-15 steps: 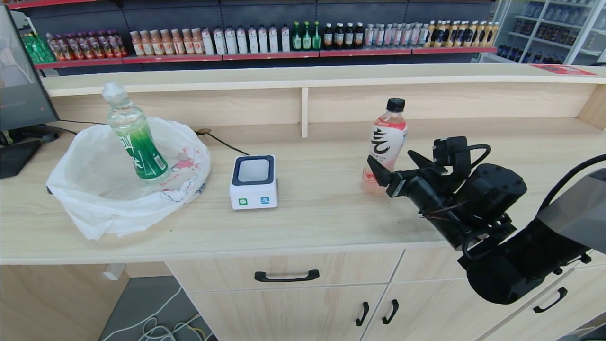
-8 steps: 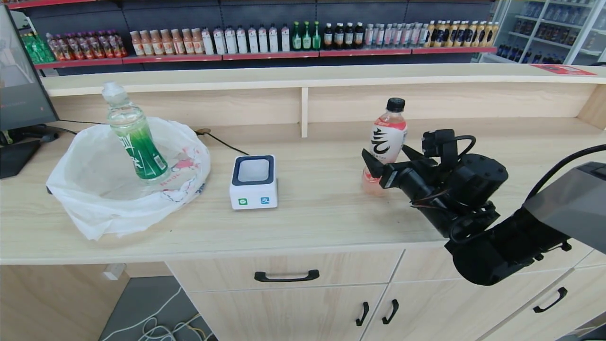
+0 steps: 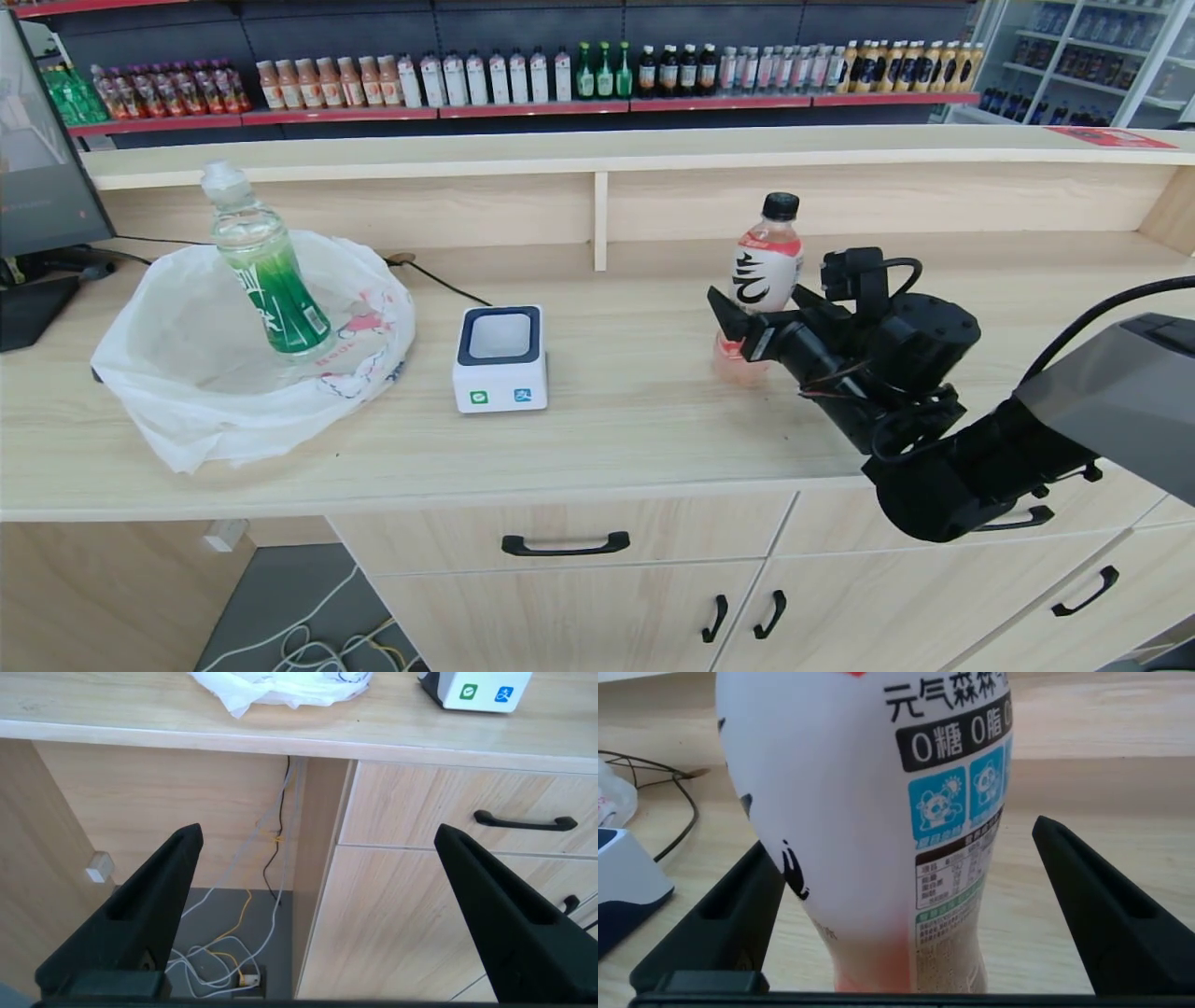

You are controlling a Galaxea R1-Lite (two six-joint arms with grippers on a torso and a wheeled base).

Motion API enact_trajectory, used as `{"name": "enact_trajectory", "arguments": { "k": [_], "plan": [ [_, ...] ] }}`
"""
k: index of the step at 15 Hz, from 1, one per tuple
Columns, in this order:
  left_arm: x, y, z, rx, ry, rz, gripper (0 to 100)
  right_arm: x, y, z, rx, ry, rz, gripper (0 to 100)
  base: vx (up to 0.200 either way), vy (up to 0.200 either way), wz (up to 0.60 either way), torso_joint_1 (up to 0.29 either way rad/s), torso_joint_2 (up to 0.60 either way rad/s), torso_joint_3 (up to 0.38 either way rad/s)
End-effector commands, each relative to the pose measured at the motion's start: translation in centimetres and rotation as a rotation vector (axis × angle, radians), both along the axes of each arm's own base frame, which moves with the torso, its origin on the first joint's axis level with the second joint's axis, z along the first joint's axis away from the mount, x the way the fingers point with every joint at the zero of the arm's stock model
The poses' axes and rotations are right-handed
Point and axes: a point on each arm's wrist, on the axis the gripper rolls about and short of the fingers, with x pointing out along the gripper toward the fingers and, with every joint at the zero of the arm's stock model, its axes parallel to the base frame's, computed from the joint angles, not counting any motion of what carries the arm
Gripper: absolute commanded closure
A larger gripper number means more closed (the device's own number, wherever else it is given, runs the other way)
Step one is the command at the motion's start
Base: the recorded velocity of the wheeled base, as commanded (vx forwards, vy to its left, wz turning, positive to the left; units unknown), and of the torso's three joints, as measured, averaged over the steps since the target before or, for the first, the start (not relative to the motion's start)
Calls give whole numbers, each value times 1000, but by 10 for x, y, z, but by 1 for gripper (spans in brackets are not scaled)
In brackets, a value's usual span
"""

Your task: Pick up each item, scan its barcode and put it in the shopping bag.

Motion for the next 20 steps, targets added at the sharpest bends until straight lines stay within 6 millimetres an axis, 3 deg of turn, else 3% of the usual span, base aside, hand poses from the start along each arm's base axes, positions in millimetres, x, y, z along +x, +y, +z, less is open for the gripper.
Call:
{"name": "enact_trajectory", "arguments": {
  "k": [1,15,16,20],
  "plan": [
    [0,0,0,0,0,1,0,1,1,-1,-1,2,1,0,0,0,0,0,0,0],
    [0,0,0,0,0,1,0,14,6,0,0,-4,6,0,0,0,0,0,0,0],
    [0,0,0,0,0,1,0,14,6,1,2,-7,4,100,0,0,0,0,0,0],
    [0,0,0,0,0,1,0,14,6,4,6,-17,3,100,0,0,0,0,0,0]
  ]
}}
